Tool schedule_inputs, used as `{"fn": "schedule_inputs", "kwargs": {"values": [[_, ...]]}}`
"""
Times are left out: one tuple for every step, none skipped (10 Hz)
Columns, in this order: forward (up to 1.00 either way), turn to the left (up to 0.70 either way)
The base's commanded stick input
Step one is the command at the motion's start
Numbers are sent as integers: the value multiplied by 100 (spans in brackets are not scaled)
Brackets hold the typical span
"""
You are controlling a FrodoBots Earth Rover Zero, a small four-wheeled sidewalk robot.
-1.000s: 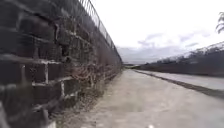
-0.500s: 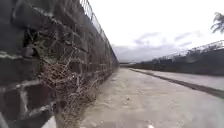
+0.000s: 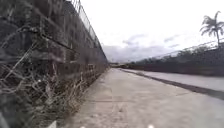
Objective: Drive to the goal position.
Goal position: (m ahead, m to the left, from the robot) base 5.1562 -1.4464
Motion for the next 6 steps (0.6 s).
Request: {"fn": "schedule_inputs", "kwargs": {"values": [[100,-27],[100,-26],[100,-16],[100,-6],[100,0],[100,0]]}}
